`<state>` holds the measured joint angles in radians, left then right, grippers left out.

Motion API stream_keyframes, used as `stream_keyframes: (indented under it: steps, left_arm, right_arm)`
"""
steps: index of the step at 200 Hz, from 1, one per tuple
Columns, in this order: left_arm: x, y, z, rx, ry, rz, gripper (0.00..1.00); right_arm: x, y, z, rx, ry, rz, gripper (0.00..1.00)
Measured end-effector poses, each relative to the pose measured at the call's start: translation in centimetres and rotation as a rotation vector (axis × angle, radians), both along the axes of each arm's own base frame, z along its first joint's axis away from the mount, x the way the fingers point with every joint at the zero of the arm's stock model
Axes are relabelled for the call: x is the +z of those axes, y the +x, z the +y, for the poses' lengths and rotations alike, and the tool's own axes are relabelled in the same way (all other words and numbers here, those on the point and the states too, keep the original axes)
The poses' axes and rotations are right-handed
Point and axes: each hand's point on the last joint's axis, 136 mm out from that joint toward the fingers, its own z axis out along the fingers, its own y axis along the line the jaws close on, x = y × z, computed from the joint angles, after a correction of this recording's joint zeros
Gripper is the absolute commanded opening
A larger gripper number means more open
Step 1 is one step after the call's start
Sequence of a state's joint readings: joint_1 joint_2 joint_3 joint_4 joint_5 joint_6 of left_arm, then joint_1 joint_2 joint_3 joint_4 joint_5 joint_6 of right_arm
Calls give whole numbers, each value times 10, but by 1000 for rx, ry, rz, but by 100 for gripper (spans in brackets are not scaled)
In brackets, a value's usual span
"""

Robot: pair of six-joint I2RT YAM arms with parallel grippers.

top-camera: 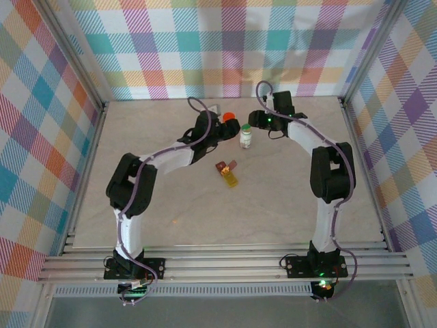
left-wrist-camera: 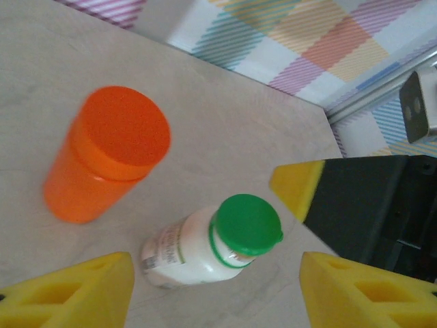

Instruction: Sort the pills into containers

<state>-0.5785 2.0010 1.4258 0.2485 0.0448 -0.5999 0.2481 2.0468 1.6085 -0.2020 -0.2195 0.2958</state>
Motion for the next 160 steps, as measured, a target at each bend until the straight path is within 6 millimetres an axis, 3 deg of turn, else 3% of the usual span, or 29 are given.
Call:
stream_keyframes:
  steps: [50,80,93,160]
  left_arm:
    - [-29,16,-23,-15,-11,50,52]
    - [-45,19,-27,-20,-7,76,48]
    - [-46,19,-29,-28,-11,77,48]
    - [-47,17,-34,-43,-24,79,40]
  right_arm:
    - [2,2,10,37,57,-40,45]
    - [-10,-3,12,45,77,-36,43]
    - [-19,-7,13,46,89,-27,43]
    - [-21,-11,13,44,152,-145,41]
